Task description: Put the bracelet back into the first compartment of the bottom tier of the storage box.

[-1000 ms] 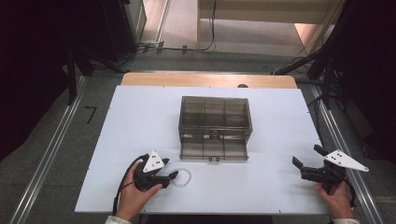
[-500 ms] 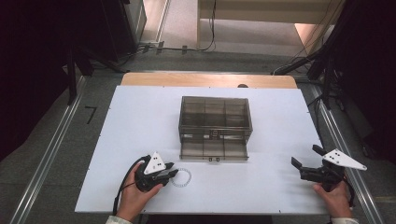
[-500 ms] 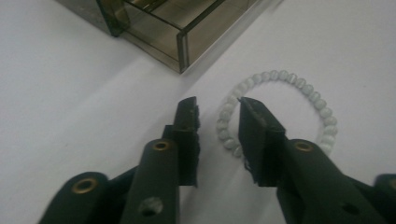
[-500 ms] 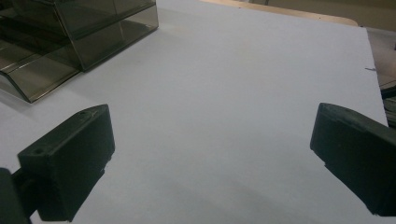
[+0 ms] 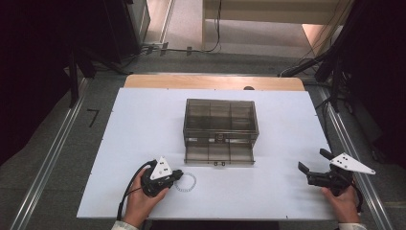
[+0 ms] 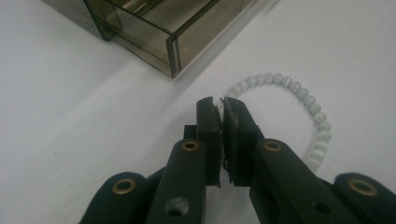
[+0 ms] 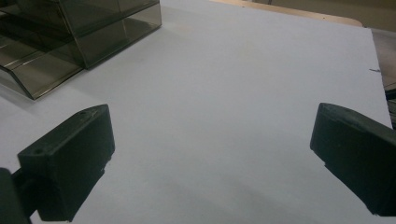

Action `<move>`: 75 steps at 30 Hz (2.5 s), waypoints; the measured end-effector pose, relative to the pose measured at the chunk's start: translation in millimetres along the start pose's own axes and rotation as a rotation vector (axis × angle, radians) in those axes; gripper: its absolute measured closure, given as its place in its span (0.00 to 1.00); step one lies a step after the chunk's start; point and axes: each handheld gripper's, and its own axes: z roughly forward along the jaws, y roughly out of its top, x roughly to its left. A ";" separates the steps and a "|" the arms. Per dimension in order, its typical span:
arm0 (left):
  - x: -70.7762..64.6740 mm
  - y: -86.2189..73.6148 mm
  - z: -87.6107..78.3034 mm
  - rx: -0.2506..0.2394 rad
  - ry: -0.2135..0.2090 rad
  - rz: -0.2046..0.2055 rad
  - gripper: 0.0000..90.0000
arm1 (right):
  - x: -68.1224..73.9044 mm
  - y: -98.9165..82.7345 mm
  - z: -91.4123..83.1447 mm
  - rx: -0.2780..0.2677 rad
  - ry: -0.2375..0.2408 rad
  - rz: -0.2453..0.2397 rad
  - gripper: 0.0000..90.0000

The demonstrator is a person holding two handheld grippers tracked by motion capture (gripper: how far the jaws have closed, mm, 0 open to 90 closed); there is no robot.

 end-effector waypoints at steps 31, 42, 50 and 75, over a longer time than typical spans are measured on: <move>3.1 26.4 -23.8 -0.190 -0.049 -0.075 0.97 | -1.1 -0.2 -0.6 -0.006 0.011 0.005 0.00; 6.9 35.4 -25.8 -0.227 -0.062 -0.090 0.97 | -1.2 -0.2 -0.6 -0.006 0.012 0.006 0.00; 10.2 50.1 -24.3 -0.221 -0.068 -0.079 0.97 | -1.3 -0.2 -0.5 -0.006 0.012 0.007 0.00; 29.8 87.9 -1.1 -0.224 -0.030 -0.085 0.97 | -1.4 -0.2 -0.8 -0.005 0.013 0.008 0.00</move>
